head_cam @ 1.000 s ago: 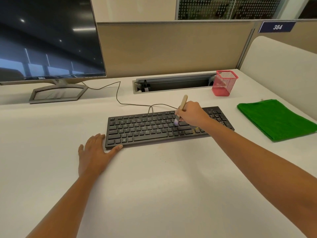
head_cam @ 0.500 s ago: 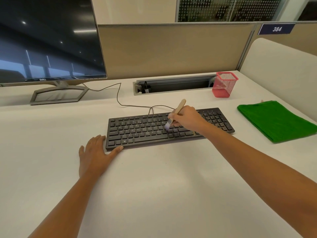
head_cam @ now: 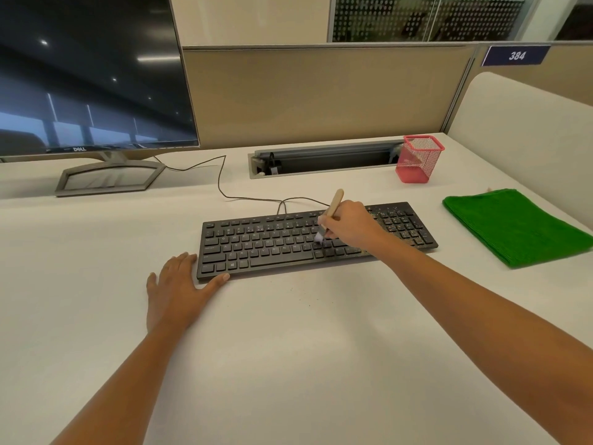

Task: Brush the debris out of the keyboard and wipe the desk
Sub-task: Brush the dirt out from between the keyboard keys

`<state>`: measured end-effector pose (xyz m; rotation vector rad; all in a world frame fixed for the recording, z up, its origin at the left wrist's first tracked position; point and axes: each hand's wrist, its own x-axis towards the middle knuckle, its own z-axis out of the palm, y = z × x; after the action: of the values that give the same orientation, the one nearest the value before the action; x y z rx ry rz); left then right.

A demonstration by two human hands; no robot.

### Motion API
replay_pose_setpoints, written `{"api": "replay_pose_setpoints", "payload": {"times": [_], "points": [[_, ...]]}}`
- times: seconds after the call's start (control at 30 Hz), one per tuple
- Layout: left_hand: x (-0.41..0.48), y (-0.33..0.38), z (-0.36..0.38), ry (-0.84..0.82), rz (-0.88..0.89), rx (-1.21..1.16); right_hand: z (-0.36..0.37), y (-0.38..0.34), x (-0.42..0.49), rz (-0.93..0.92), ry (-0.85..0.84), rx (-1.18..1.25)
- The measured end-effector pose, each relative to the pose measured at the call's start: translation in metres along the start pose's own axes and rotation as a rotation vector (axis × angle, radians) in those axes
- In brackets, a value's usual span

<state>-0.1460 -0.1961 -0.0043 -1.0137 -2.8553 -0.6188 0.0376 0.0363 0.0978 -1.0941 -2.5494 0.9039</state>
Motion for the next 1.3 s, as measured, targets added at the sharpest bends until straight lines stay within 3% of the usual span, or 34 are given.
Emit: {"api": "replay_pose_setpoints", "payload": {"times": [0.13,0.37,0.47,0.6,0.83,0.97,1.17,1.3], "points": [[-0.001,0.001,-0.001,0.003,0.003,0.001,0.001,0.002,-0.003,0.041,-0.091,-0.037],[0.0,0.0,0.0,0.007,0.001,0.001,-0.013,0.008,0.003,0.06,0.109,0.137],[0.0,-0.001,0.001,0.005,-0.001,0.002,-0.012,0.012,0.0,0.038,0.04,0.158],[-0.001,0.0,0.001,0.004,0.001,-0.001,-0.012,0.019,-0.007,0.001,-0.049,0.016],[0.0,0.001,0.0,0.001,-0.005,-0.002,-0.036,0.034,-0.001,0.146,0.084,-0.164],[-0.001,0.003,-0.001,-0.006,-0.009,-0.004,-0.037,0.039,-0.005,0.133,0.12,-0.065],[-0.002,0.004,-0.003,-0.004,-0.005,0.001,-0.033,0.04,-0.013,0.144,0.008,-0.053],[-0.002,0.004,-0.003,-0.011,-0.007,0.005,-0.039,0.04,-0.012,0.15,0.103,0.074]]}}
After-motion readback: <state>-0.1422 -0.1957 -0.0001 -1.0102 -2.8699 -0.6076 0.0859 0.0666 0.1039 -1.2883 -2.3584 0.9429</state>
